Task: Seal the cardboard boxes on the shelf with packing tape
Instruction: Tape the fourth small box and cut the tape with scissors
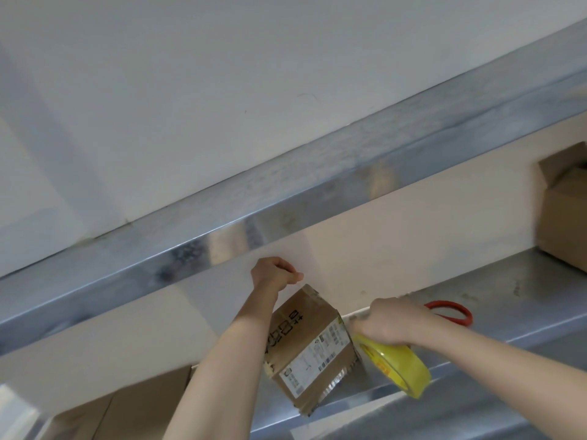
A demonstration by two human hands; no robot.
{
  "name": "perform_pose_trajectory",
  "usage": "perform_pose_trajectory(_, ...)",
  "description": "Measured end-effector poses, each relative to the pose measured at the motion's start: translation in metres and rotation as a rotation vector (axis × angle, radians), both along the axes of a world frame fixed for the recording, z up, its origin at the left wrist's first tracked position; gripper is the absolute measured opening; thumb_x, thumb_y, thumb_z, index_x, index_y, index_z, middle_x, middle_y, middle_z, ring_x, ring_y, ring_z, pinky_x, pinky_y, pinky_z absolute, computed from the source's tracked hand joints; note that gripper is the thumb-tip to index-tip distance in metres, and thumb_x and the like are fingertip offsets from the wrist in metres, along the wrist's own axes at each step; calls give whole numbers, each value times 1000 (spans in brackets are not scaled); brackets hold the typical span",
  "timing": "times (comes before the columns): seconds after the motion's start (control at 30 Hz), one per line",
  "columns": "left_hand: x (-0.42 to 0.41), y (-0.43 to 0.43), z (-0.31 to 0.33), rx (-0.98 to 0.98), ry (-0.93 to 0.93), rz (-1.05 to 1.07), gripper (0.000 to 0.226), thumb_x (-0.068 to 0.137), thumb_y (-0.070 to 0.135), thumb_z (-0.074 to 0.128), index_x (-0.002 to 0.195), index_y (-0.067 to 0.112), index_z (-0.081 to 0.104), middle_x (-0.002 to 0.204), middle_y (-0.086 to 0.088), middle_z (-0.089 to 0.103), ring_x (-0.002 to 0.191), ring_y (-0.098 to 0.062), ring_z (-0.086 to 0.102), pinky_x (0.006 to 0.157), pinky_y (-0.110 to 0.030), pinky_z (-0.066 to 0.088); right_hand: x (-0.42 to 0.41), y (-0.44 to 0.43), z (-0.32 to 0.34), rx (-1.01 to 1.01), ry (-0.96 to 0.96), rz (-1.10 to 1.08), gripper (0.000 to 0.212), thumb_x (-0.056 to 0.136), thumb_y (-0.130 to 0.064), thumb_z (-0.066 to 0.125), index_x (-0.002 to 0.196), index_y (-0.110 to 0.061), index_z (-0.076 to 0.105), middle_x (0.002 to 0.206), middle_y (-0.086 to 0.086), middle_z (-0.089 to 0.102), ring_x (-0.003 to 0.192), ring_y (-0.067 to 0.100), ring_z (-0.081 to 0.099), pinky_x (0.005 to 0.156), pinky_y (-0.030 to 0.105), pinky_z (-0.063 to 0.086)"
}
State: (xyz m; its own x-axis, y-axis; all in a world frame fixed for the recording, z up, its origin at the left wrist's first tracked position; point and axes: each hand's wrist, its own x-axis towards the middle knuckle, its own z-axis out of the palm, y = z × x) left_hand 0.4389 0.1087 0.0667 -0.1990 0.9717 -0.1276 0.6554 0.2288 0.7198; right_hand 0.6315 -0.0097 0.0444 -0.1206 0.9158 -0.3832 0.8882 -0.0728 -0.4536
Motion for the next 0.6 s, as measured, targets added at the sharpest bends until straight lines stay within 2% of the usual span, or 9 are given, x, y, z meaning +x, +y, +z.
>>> perform_pose_trajectory(0.13,-3,0,-10,-76,-28,27,20,67,15,87,70,18,67,73,4,64,66,-8,54,66,-22,45,1,3,-5,-34,20,-9,52,94,-53,39,120,-12,59,119,12,62,95,24,54,73,27,39)
perform_pose_trajectory(0.23,-6,-4,-23,-118,-135,83,19,72,8,82,67,19,68,82,-7,67,73,-17,58,74,-27,51,0,7,-11,-60,51,-25,45,92,-53,42,102,-14,59,96,10,62,81,22,55,61,26,40)
perform_pose_trajectory(0.3,-7,-5,-30,-159,-208,109,20,77,4,77,67,19,67,89,-11,65,78,-20,59,79,-28,50,-1,10,-17,-69,94,-44,48,89,-58,45,101,-15,62,88,6,60,78,19,56,62,27,41)
perform_pose_trajectory(0.37,-6,-3,-34,-211,-243,117,20,81,3,73,70,18,67,89,-10,64,76,-20,57,73,-27,49,0,13,-26,-55,124,-69,54,84,-67,43,99,-18,63,78,1,57,76,18,56,63,29,42)
perform_pose_trajectory(0.43,-4,-2,-32,-227,-255,122,17,85,3,68,75,17,67,86,-8,61,72,-16,54,62,-23,47,1,16,-32,-35,129,-51,66,79,-74,36,107,-21,63,65,-3,49,65,15,50,56,29,38)
perform_pose_trajectory(0.47,-3,-1,-33,-226,-244,119,16,86,3,65,79,17,68,85,-6,60,72,-15,53,59,-23,46,1,17,-34,-33,123,-33,70,77,-76,33,113,-24,63,63,-4,47,61,13,47,53,28,36)
perform_pose_trajectory(0.53,-1,-2,-34,-247,-230,98,16,86,4,64,87,19,70,88,-4,62,82,-20,58,68,-24,49,1,20,-39,-26,122,-4,75,72,-79,30,117,-28,63,69,-4,53,64,13,50,54,28,39)
perform_pose_trajectory(0.6,-2,-1,-37,-232,-238,77,17,83,5,68,83,21,73,93,-5,66,91,-22,61,78,-27,51,1,23,-46,-20,134,-19,75,69,-80,31,111,-27,65,85,-3,66,75,14,60,67,30,50)
